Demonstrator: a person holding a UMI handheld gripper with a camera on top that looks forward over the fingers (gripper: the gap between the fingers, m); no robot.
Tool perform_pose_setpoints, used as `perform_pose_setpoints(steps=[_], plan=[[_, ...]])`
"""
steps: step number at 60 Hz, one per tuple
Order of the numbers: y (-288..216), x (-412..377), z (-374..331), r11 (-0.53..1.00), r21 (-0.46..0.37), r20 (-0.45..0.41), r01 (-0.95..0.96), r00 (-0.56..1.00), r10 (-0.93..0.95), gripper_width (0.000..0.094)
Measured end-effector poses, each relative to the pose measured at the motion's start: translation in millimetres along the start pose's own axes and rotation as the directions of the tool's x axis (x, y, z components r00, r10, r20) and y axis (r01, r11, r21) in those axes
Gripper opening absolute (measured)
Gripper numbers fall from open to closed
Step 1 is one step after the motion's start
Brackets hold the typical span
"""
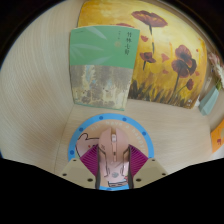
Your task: Arrange mouse
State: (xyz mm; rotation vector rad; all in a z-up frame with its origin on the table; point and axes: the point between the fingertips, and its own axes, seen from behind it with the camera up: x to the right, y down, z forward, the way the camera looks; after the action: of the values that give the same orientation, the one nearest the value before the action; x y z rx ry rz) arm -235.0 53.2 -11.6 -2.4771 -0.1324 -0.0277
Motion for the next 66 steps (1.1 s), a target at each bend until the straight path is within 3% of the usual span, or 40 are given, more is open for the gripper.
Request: perform_pose_setpoints(steps=[6,16,21,42,51,66], plan=[[1,1,0,1.000,-0.016,-0.004,-0.006,1.000,0.006,0.0393],[-2,3,2,0.999,-0.044,-0.004,0.007,1.000,-0.007,0.0598],[-16,10,-13,1.000,-0.013,-0.013,-0.015,1.000,0.015,0.0726],[-87,65,-178,0.977,0.193,0.020,-0.094,0.996,0.092,0.0732],[-80,105,-234,0.961,0.260,0.009,-0.092,0.996,0.093,0.0729],[-33,162,-278,0.958,0.272,0.009,-0.087,0.996,0.087,0.0726]])
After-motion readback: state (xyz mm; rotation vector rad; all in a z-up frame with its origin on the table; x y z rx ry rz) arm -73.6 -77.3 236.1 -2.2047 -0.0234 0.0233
